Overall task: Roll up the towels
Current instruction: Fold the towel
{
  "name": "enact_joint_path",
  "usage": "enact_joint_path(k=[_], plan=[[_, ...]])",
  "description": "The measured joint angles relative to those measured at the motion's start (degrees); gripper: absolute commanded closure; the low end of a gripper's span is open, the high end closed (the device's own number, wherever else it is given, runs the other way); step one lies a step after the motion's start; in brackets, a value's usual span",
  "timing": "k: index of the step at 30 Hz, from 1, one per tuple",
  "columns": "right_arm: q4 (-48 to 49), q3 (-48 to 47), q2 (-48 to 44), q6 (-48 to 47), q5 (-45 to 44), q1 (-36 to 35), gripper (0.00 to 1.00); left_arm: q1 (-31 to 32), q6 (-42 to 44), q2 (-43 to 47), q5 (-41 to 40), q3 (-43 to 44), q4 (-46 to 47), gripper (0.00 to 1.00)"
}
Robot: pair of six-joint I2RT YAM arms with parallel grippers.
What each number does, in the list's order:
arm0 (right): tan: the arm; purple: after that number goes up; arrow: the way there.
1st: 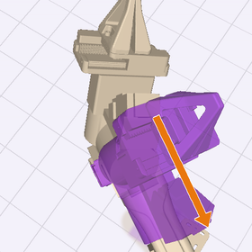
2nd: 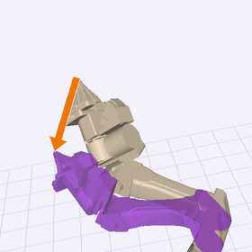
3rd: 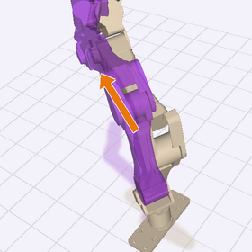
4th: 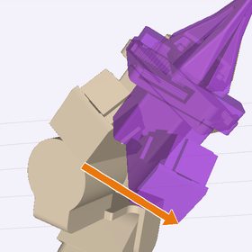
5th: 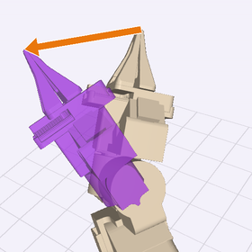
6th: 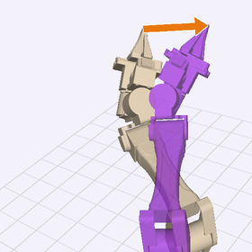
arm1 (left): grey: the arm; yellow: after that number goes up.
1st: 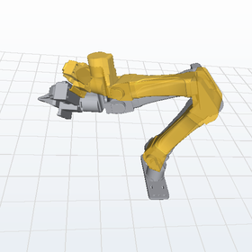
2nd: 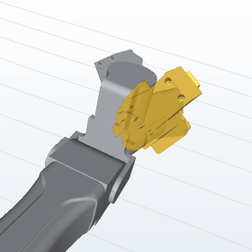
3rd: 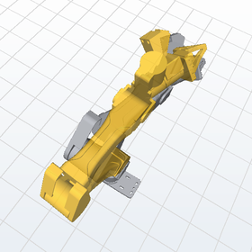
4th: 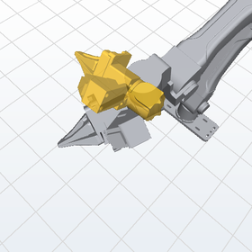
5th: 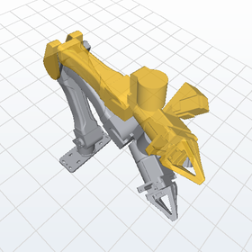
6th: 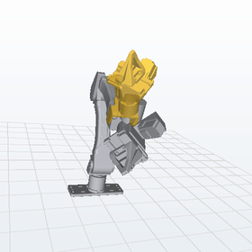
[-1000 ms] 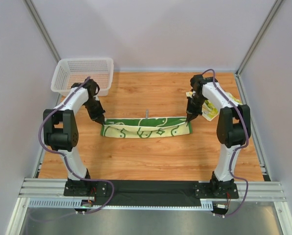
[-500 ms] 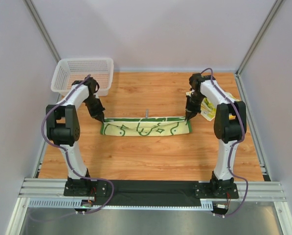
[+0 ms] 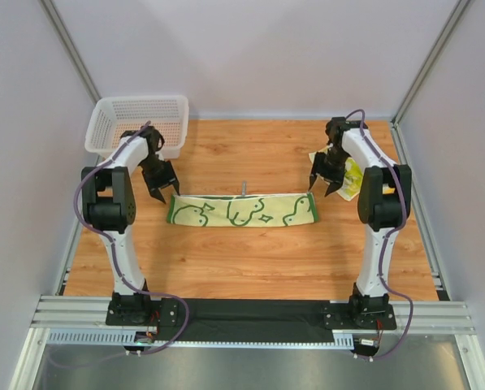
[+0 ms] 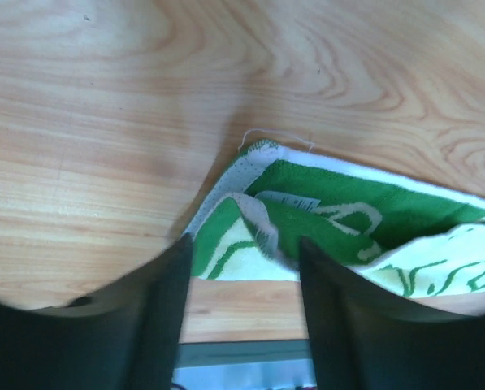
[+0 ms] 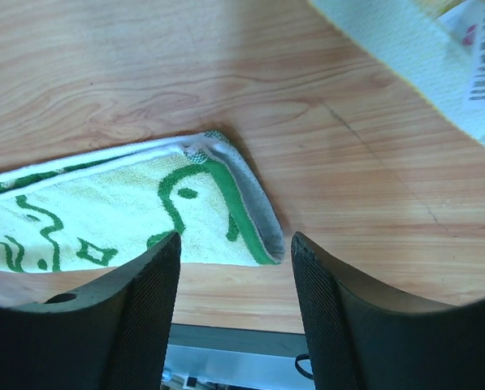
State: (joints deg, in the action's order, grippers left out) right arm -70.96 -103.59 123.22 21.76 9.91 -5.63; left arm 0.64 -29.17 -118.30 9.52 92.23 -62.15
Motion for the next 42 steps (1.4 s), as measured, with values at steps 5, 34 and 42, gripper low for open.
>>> enact_joint_path(k=[5, 34, 42], plan=[[-0.1, -1.7, -0.1, -0.4, -1.0, 0.8, 0.41, -1.5, 0.4, 0.1, -0.6, 2.6, 0.0, 0.14], [11.1, -5.6, 8.8, -7.7, 35.6, -29.9, 1.00, 4.9, 3.6, 10.3, 1.9, -20.0, 11.3, 0.30], [15.6, -6.6, 15.9, -6.6, 38.8, -32.0, 1.00, 4.1, 3.8, 9.0, 0.8, -20.2, 10.1, 0.31]])
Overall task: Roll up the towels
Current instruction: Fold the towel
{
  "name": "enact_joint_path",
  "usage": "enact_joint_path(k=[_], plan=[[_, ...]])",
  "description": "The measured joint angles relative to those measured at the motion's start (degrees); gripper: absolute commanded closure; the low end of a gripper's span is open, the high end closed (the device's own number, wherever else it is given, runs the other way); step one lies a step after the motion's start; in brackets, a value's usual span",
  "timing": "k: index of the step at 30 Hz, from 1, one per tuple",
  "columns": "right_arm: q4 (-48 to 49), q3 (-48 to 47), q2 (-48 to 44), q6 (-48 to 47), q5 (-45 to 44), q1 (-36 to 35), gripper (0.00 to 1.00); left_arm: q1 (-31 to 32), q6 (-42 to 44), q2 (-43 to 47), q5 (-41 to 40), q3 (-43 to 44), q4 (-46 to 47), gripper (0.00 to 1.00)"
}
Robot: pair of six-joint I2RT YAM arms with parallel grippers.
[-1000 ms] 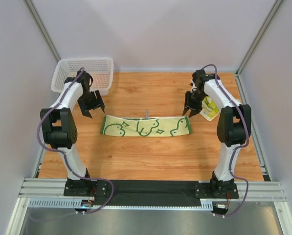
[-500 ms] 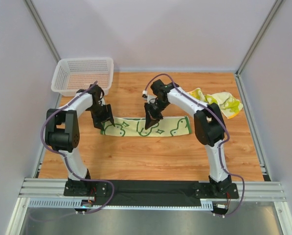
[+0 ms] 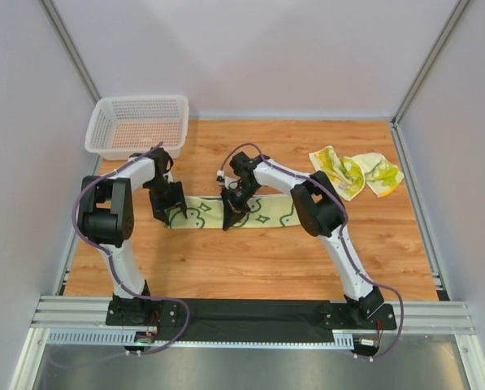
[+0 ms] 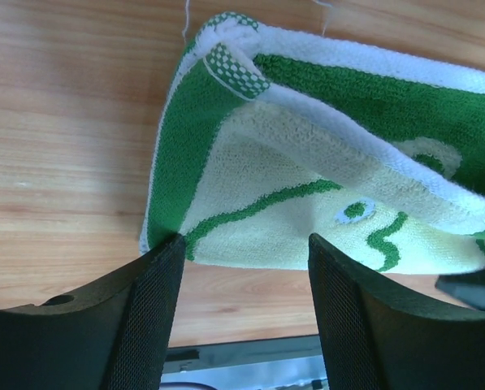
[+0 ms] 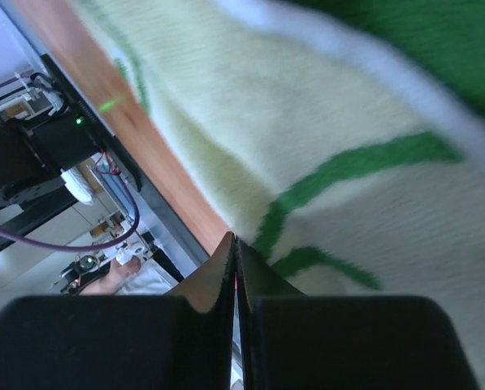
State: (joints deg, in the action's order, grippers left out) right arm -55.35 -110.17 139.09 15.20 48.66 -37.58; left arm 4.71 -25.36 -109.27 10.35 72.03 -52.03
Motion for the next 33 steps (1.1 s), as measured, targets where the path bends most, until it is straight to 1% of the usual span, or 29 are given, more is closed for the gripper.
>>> enact_joint_path(k=[3, 7, 12, 16, 25, 33], plan=[[1.7, 0.9, 2.2, 0.2, 0.3, 0.6, 1.00, -1.0, 0.2, 0.0, -0.4, 0.0, -0.6, 0.30], [5.9, 4.9, 1.7, 0.3, 4.0, 2.2, 1.00, -1.7, 0.6, 0.0, -0.6, 0.0, -0.9, 0.31], [11.6, 12.6, -1.6, -0.1, 7.0, 6.0, 1.00, -2.0, 1.4, 0.0, -0.6, -0.1, -1.1, 0.31], [15.1, 20.4, -5.6, -0.5, 7.9, 11.0, 1.00, -2.5, 1.7, 0.0, -0.7, -0.1, -1.4, 0.31], [20.6, 32.7, -12.8, 1.3, 6.8, 21.2, 1.00, -3.3, 3.2, -0.7, -4.4, 0.5, -2.9, 0.32], [20.2, 41.4, -19.6, 3.3, 1.3, 29.7, 1.00, -3.3, 3.2, -0.8, -4.9, 0.7, -3.1, 0.32]])
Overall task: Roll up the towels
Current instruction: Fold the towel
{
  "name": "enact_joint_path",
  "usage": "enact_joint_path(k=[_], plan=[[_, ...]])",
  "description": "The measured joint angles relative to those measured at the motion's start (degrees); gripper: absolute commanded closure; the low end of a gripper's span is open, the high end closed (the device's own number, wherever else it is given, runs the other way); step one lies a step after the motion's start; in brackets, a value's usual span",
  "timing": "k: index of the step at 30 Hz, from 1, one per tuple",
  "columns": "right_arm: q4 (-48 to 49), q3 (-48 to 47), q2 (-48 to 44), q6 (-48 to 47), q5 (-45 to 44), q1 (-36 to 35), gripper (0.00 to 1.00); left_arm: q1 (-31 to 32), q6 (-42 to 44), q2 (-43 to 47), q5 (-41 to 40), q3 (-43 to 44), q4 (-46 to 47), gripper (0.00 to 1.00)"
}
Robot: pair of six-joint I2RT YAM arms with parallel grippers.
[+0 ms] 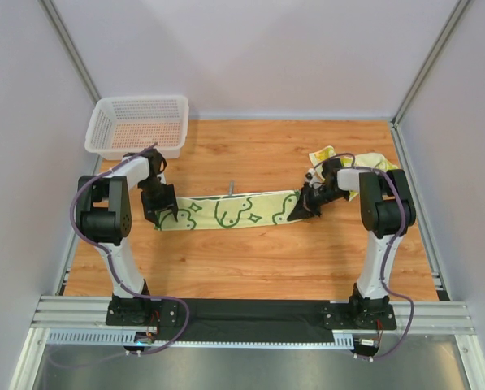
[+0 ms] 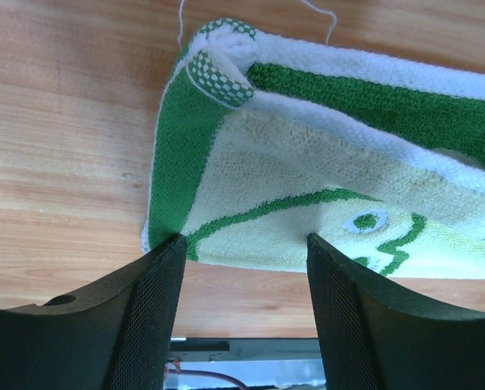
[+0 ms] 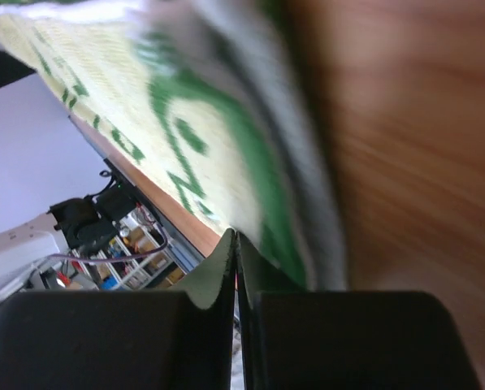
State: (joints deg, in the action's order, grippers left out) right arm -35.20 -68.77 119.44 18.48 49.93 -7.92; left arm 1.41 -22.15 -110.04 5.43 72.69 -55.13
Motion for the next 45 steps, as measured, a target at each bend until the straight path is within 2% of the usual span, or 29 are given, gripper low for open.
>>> enact_joint_path(k=[4, 8, 11, 12, 15, 16, 23, 28, 35, 45], plan=[[-4.7, 1.8, -3.3, 1.9, -6.5, 4.1, 1.00, 0.0, 0.0, -0.1, 0.0, 0.1, -0.1, 0.32], [-11.3, 0.9, -6.5, 2.6, -16.1, 5.0, 0.99, 0.0, 0.0, -0.1, 0.2, 0.1, -0.1, 0.32], [-14.8, -0.7, -9.0, 2.5, -23.1, 4.8, 0.87, 0.0, 0.0, -0.1, 0.5, 0.1, -0.2, 0.31], [-15.8, -1.3, -10.1, 2.6, -25.2, 4.9, 0.74, -0.1, -0.1, -0.1, 0.6, 0.1, -0.2, 0.30], [-17.4, -2.1, -13.4, 3.0, -28.1, 5.2, 0.55, -0.2, -0.1, -0.1, 1.3, 0.2, -0.2, 0.28], [-17.6, -2.1, -14.4, 2.9, -28.2, 5.3, 0.54, -0.3, -0.2, -0.1, 1.6, 0.2, -0.2, 0.28], [-14.3, 4.7, -19.7, 4.4, -23.4, 5.3, 0.54, -0.4, -0.7, 0.0, 4.2, 1.0, -0.2, 0.19], [-11.9, 10.0, -19.0, 6.4, -20.7, 4.1, 0.55, -0.4, -0.9, 0.5, 6.2, 1.9, -0.3, 0.19], [-7.0, 10.2, -16.0, 7.9, -18.8, 3.2, 0.56, -0.4, -1.4, 2.9, 9.4, 2.8, -0.3, 0.19], [-7.1, 6.2, -11.7, 9.3, -17.8, 3.2, 0.61, -0.4, -1.4, 4.9, 11.4, 2.7, -0.2, 0.19]])
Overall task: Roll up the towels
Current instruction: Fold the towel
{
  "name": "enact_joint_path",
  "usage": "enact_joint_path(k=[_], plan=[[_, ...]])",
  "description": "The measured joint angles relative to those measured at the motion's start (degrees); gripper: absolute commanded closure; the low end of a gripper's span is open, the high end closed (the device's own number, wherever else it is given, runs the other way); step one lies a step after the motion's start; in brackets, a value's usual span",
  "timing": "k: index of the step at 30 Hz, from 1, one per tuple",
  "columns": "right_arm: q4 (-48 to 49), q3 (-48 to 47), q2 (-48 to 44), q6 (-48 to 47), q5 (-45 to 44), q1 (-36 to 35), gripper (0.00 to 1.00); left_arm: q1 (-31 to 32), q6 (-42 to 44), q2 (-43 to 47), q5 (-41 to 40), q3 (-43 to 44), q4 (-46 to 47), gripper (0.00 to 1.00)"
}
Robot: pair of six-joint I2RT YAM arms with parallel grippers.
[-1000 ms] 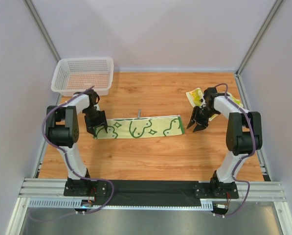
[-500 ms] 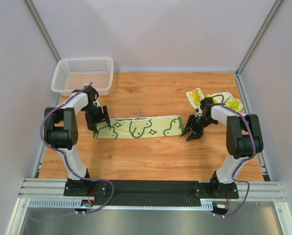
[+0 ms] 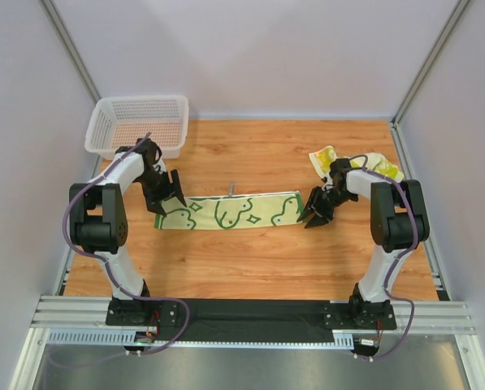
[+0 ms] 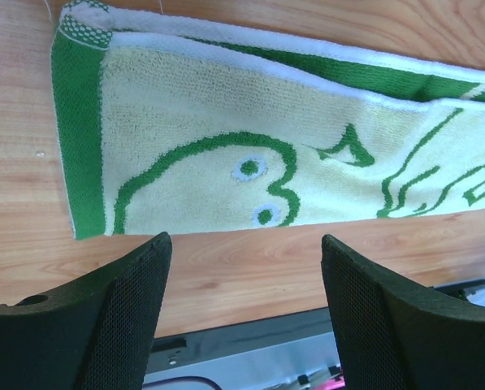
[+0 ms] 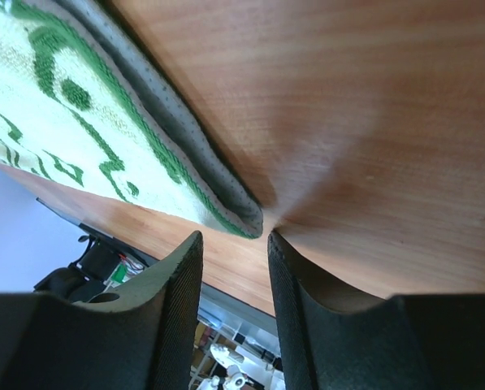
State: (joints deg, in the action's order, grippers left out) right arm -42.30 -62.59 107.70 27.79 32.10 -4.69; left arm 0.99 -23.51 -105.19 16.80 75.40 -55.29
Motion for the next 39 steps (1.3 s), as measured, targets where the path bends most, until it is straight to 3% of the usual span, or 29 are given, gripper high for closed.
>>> enact_joint_path(k=[7, 19, 33, 39], plan=[[-0.2, -2.4, 1.4, 0.3, -1.7, 0.0, 0.68, 0.0, 0.0, 1.6, 0.5, 0.0, 0.0, 0.20], [-0.3, -3.2, 2.0, 1.0, -4.0, 0.1, 0.99, 0.0, 0.3, 1.6, 0.5, 0.0, -0.2, 0.20], [-13.3, -10.2, -4.7, -5.5, -25.0, 9.8, 1.00, 3.0, 0.1, 6.3, 1.2, -4.0, 0.9, 0.20], [-18.1, -19.6, -7.0, -7.7, -29.2, 6.3, 1.00, 3.6, 0.0, 6.5, 2.2, -6.1, 2.1, 0.19]])
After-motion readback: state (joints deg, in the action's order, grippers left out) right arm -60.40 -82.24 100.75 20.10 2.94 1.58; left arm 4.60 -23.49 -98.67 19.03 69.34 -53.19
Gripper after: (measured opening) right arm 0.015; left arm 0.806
